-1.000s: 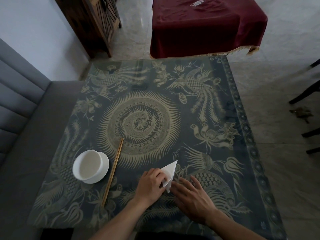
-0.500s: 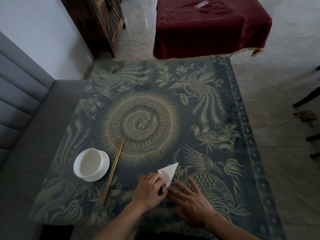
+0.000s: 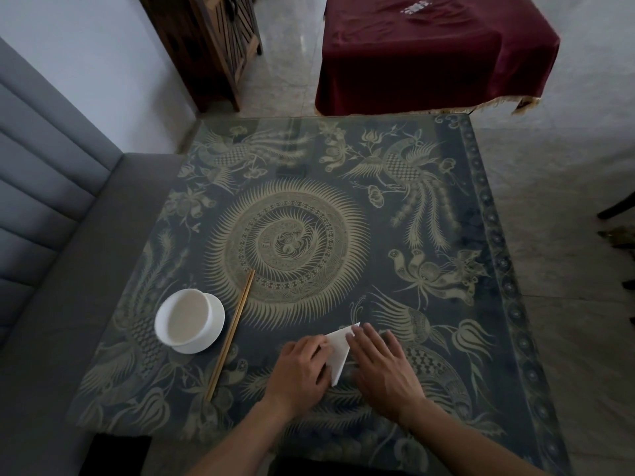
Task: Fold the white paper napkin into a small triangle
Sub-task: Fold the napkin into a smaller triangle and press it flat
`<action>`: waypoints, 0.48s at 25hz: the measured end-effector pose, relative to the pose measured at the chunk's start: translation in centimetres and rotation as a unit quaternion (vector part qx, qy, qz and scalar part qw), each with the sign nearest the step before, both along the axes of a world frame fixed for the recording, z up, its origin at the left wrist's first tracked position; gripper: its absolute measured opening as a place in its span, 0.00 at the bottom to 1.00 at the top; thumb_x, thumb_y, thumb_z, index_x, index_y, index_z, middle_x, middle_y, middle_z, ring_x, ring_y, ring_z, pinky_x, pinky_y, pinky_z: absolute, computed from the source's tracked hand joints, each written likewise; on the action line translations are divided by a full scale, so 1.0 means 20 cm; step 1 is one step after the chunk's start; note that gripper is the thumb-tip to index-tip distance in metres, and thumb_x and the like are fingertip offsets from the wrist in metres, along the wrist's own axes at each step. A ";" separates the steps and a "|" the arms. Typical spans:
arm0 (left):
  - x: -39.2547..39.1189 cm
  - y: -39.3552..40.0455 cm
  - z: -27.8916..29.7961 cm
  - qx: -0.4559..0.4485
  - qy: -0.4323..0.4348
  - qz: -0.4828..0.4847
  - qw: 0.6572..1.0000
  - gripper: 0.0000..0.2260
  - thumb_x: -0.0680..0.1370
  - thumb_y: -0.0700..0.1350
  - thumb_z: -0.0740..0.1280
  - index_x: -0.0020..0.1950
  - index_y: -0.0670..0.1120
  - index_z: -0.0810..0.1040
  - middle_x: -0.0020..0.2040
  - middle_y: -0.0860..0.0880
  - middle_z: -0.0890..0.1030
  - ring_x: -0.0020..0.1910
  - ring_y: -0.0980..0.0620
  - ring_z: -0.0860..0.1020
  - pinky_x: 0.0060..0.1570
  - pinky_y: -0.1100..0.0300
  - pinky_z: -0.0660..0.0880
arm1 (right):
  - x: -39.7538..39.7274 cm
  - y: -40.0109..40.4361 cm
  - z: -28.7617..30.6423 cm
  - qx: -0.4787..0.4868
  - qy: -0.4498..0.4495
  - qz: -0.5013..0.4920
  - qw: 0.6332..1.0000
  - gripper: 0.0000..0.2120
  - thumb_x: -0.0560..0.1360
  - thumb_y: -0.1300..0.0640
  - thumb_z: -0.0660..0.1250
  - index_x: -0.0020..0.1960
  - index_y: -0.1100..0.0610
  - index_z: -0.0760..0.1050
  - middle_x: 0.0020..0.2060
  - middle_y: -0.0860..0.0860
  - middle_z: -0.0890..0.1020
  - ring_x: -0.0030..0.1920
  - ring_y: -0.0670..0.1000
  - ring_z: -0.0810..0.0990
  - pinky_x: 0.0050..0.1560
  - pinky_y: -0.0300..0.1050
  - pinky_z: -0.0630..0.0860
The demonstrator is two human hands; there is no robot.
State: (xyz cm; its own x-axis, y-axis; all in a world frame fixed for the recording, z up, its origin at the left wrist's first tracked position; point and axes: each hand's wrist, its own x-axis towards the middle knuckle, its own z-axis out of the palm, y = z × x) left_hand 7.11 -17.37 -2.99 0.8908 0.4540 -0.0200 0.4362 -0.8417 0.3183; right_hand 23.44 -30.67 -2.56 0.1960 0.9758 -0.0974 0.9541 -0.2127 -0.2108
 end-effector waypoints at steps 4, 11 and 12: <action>0.02 0.01 -0.03 0.030 0.071 -0.043 0.996 0.25 0.82 0.54 0.53 0.76 0.43 0.66 0.76 0.47 0.67 0.75 0.50 0.63 0.71 0.50 0.64 | -0.04 0.08 -0.01 -0.072 -0.022 0.058 0.996 0.35 0.80 0.43 0.55 0.78 0.61 0.50 0.77 0.56 0.48 0.77 0.56 0.44 0.71 0.61 0.40; -0.05 0.01 -0.06 0.049 0.098 -0.069 0.992 0.24 0.83 0.53 0.53 0.76 0.42 0.64 0.77 0.46 0.65 0.76 0.50 0.62 0.73 0.49 0.62 | -0.06 0.11 -0.08 -0.117 -0.009 0.066 0.991 0.35 0.81 0.38 0.44 0.78 0.58 0.38 0.76 0.54 0.36 0.75 0.54 0.32 0.71 0.63 0.35; -0.05 0.01 -0.07 0.049 0.100 -0.070 0.991 0.24 0.83 0.53 0.53 0.77 0.43 0.63 0.77 0.46 0.65 0.76 0.50 0.61 0.73 0.49 0.61 | -0.06 0.11 -0.08 -0.111 -0.007 0.066 0.992 0.35 0.81 0.37 0.45 0.78 0.58 0.40 0.77 0.54 0.38 0.75 0.54 0.34 0.70 0.63 0.36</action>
State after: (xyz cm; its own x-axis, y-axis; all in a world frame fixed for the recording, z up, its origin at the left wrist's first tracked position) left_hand 6.02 -17.09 -4.35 0.9277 0.3347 -0.1652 0.3592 -0.9209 0.1515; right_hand 22.23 -28.45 -4.21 0.0718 0.9476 -0.3114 0.9792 -0.1264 -0.1590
